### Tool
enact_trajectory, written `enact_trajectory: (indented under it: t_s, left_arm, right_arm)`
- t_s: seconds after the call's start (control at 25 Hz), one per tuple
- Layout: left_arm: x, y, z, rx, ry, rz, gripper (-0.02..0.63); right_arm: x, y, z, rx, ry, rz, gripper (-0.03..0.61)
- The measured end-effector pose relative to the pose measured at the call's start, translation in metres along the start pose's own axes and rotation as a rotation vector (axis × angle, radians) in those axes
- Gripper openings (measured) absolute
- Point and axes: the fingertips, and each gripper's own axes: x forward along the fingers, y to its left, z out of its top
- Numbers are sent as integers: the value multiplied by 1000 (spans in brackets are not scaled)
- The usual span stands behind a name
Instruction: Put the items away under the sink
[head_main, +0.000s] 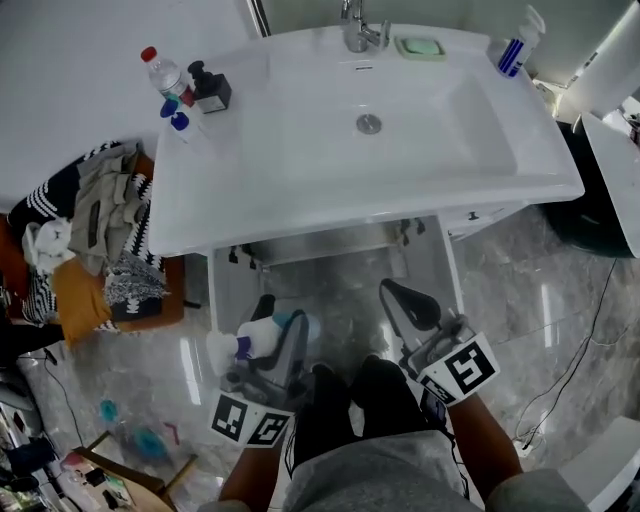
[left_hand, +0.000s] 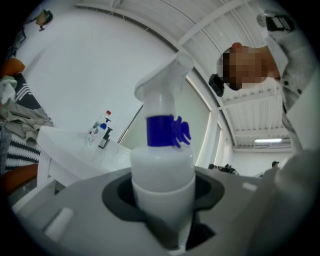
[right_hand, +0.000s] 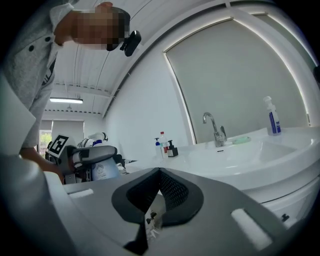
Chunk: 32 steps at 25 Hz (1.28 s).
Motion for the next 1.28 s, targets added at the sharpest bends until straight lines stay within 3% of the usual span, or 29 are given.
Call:
enact_trajectory:
  t_s: [0.24, 0.44, 0.68, 0.96, 1.28]
  left_arm:
    - [23, 58, -100, 1, -11, 0, 213]
    - [42, 114, -200, 5, -41, 2, 213]
    - [61, 185, -296, 79, -114, -18, 213]
    - [80, 252, -354, 142, -107, 35, 213]
    - [107, 292, -388, 118, -58, 102, 213]
  right_arm:
    - [48, -29, -88, -4, -36, -2, -2]
    - [81, -59, -193, -6, -55, -46, -2]
    - [126, -96, -288, -53, -145, -80, -2]
    - [161, -123, -349, -25, -196, -137, -2]
    - [175, -138, -380, -51, -121, -199, -2]
